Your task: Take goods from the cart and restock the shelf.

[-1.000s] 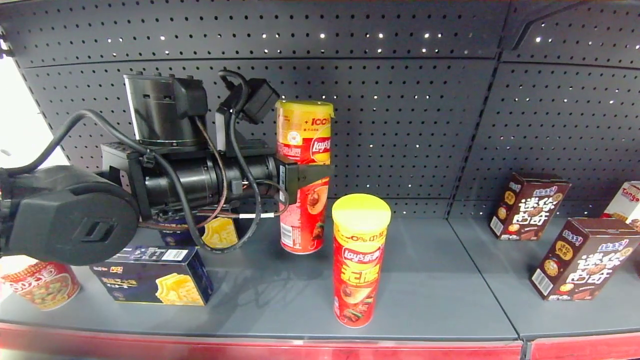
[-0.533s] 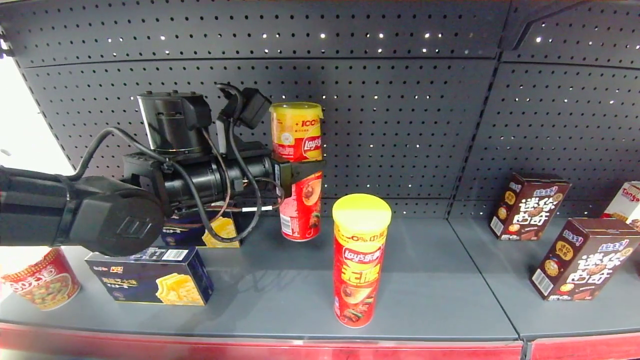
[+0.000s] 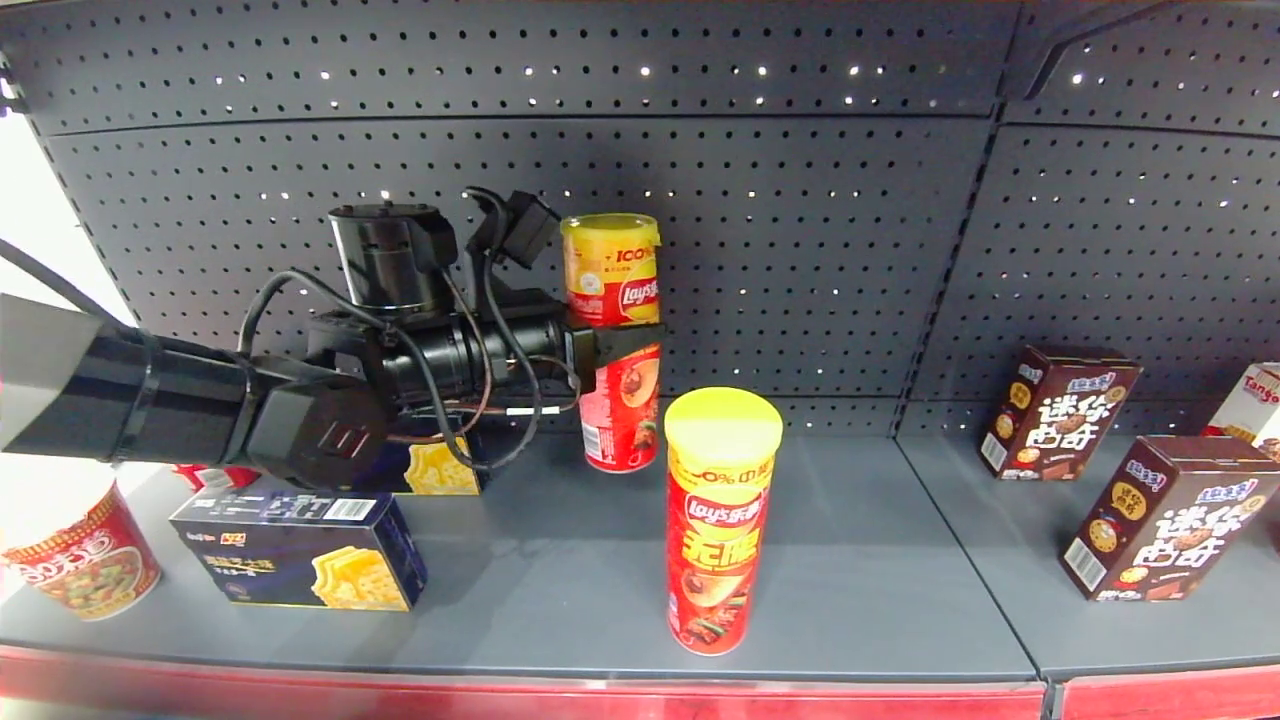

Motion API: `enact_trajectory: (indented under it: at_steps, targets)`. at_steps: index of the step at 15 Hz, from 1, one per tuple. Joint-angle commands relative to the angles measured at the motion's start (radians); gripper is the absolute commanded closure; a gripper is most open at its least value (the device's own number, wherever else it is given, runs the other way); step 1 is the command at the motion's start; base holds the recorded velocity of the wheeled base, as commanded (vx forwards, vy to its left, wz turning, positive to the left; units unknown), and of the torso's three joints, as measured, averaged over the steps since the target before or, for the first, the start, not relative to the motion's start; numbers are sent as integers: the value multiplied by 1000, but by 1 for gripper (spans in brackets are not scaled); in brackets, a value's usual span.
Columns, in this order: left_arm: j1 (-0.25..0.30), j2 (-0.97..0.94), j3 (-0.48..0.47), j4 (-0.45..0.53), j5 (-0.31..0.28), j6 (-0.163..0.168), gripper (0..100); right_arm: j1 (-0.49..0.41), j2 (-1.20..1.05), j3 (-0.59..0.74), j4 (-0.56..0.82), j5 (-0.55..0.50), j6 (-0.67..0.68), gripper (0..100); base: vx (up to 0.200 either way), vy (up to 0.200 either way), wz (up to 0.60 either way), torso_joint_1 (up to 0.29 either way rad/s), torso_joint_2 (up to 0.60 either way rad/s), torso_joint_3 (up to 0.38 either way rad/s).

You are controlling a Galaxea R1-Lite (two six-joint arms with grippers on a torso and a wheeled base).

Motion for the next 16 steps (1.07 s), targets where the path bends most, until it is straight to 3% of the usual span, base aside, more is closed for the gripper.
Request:
enact_trajectory:
  at_steps: [1, 8, 16]
  targets:
    - [0, 40, -22, -6, -25, -1, 100, 0, 3, 0, 0, 0, 0, 0, 0, 0, 0, 0, 0, 0]
    - [-11, 184, -194, -40, -126, -24, 100, 0, 3, 0, 0, 0, -1, 0, 0, 0, 0, 0, 0, 0]
    - [-28, 282, -217, -72, -186, -25, 100, 0, 3, 0, 0, 0, 0, 0, 0, 0, 0, 0, 0, 0]
